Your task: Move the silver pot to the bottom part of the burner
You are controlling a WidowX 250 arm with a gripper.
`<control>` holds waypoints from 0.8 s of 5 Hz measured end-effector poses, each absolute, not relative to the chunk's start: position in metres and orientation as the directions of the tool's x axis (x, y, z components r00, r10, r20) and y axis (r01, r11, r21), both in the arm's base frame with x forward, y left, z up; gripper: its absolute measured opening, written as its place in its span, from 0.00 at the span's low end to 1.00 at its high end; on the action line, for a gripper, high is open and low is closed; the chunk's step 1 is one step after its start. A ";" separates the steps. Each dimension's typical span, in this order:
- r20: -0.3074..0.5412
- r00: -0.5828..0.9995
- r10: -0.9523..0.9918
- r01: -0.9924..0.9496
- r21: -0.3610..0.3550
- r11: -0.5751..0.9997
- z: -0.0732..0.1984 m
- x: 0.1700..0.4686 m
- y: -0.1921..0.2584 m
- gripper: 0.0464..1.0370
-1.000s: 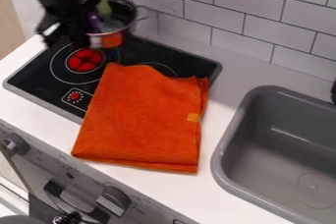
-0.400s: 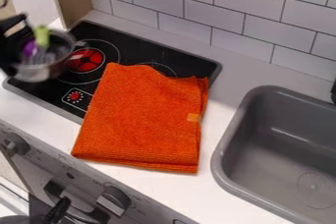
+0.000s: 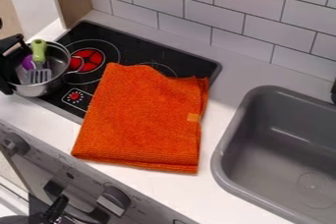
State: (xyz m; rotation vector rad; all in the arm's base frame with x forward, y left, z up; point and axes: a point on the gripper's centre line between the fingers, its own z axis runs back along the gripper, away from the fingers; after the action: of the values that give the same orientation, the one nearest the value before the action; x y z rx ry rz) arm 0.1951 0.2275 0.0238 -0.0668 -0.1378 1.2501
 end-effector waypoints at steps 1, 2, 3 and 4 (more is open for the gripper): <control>0.046 0.318 0.947 -0.936 -0.143 0.322 0.024 0.196 0.221 0.03; 0.054 0.233 0.971 -0.968 -0.078 0.237 0.030 0.196 0.227 0.16; 0.132 0.271 0.953 -0.959 -0.044 0.279 0.056 0.202 0.235 0.39; 0.230 0.404 0.885 -0.914 0.057 0.403 0.084 0.203 0.230 0.68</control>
State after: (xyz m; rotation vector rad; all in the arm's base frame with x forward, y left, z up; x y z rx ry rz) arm 0.2025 0.2303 0.0839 0.1840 -0.1726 1.1433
